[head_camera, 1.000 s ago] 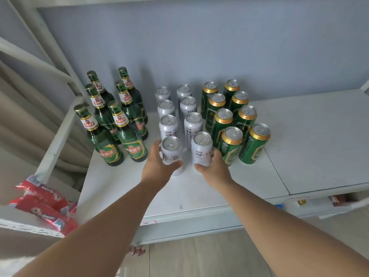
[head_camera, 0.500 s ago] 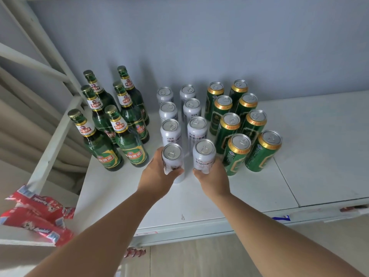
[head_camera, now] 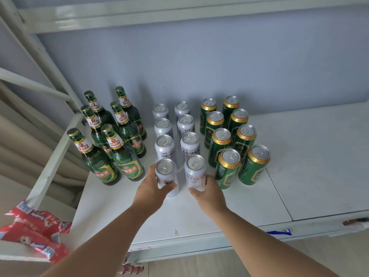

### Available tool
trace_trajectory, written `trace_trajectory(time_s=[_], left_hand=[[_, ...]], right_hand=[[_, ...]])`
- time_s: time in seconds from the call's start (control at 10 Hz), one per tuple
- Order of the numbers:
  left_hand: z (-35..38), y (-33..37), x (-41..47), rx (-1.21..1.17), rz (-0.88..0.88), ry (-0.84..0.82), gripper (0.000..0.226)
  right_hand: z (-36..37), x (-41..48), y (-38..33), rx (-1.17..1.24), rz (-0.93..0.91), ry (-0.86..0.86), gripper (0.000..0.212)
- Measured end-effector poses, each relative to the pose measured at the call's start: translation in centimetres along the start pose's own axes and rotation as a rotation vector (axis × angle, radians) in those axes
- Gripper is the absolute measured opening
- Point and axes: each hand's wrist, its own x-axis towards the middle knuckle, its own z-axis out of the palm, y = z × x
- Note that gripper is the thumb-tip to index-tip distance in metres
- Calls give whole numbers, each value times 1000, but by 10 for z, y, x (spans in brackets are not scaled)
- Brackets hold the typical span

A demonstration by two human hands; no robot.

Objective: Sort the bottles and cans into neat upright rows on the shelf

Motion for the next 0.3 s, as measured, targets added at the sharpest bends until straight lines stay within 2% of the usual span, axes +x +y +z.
trace_trajectory(time_s=[0.2, 0.3], left_hand=[[1, 3, -13, 1, -63, -11, 69], [0, 2, -19, 46, -77, -8, 73]], right_hand=[[-22, -10, -4, -36, -59, -39, 47], [-31, -11, -6, -59, -98, -41, 64]])
